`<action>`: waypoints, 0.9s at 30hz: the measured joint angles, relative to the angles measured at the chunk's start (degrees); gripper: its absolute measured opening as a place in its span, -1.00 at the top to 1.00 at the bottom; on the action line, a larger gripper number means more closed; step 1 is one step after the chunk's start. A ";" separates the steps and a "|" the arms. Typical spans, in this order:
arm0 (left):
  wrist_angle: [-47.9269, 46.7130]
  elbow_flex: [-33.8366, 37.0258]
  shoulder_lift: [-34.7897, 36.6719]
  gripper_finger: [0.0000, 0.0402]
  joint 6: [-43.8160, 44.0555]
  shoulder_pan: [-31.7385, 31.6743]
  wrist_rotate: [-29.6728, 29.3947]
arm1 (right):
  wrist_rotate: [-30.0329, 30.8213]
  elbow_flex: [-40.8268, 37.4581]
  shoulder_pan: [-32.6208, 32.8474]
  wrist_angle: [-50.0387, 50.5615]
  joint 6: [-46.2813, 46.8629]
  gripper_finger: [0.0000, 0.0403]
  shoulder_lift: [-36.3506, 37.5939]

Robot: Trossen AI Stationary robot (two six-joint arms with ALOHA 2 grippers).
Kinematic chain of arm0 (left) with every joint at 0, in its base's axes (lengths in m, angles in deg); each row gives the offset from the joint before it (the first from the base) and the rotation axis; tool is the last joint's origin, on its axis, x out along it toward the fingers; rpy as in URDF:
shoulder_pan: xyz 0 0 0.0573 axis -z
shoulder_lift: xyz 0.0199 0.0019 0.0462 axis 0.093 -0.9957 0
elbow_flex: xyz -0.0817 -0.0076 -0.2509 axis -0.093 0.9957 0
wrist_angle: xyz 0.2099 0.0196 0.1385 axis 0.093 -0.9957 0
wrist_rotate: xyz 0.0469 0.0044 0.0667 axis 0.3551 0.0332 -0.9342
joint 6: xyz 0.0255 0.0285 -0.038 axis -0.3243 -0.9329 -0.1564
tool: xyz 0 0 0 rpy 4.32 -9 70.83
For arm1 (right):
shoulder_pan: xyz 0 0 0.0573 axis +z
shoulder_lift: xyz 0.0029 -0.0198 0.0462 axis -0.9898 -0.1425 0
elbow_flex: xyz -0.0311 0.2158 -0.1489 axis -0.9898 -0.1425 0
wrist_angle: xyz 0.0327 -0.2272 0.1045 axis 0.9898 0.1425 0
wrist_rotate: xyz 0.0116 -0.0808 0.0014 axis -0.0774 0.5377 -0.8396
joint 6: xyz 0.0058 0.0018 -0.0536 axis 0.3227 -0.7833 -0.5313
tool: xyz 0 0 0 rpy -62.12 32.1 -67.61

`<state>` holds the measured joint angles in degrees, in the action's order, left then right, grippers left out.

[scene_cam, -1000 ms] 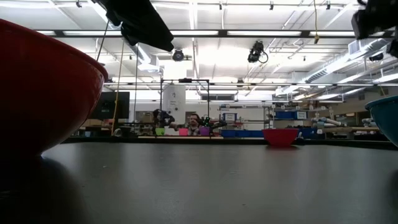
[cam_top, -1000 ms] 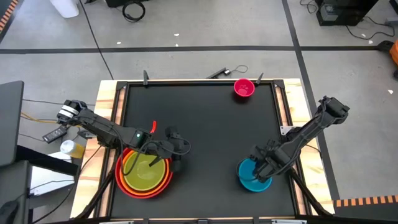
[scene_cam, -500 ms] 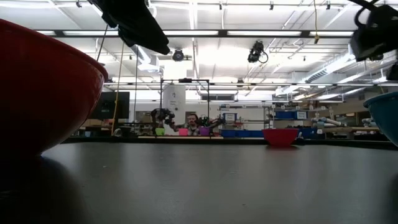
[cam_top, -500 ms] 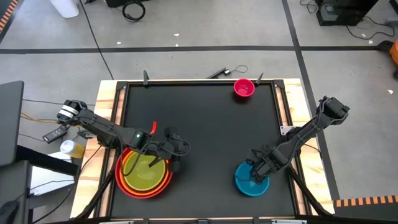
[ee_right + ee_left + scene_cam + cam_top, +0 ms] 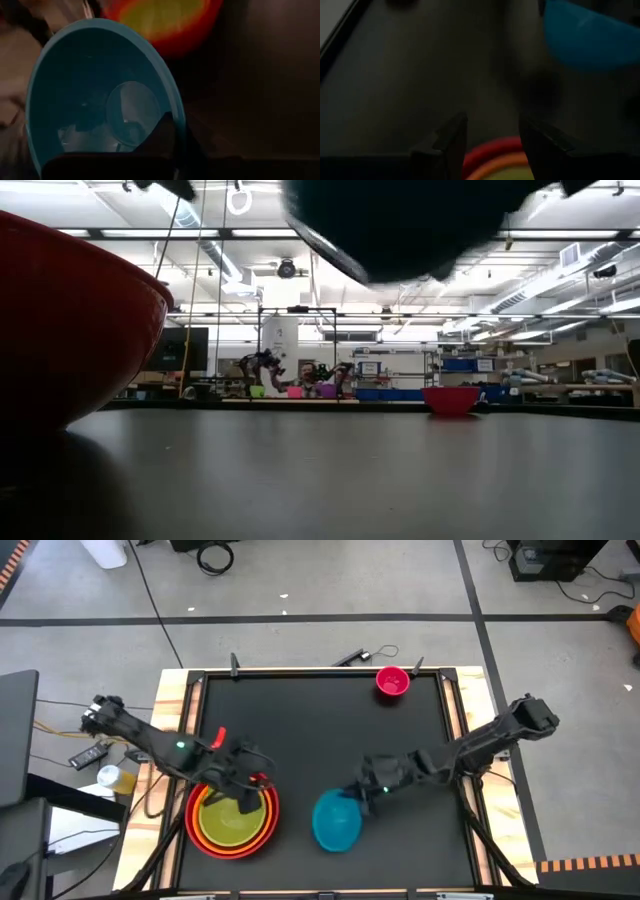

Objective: Nest bowls inside each other
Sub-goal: Stack the blue bowl on top of the green bowl

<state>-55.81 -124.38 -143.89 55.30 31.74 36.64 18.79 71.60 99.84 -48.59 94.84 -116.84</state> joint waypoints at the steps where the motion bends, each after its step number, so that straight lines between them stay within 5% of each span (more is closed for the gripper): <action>1: -3.49 -2.04 0.15 0.10 1.78 0.50 -0.18 | -0.45 -0.02 -1.42 -3.21 -2.44 0.89 -0.13; 5: -14.42 -8.97 0.25 0.10 7.55 2.50 -1.30 | -0.72 2.52 -6.31 -12.64 -10.53 0.89 -3.06; 11: -17.68 -13.47 0.24 0.10 9.41 3.46 -1.58 | -4.02 13.36 -10.86 -17.32 -13.49 0.88 -16.26; 22: -21.24 -13.62 -0.02 0.10 10.36 3.42 -1.58 | -6.92 38.73 -11.94 -16.80 -16.35 0.82 -37.72; 27: -21.72 -13.58 -0.02 0.10 11.18 3.42 -1.62 | -9.85 47.34 -11.94 -9.38 -17.41 0.59 -43.37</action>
<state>-77.53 -137.96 -143.92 66.48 35.16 35.02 8.94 118.93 87.89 -57.98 77.43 -160.21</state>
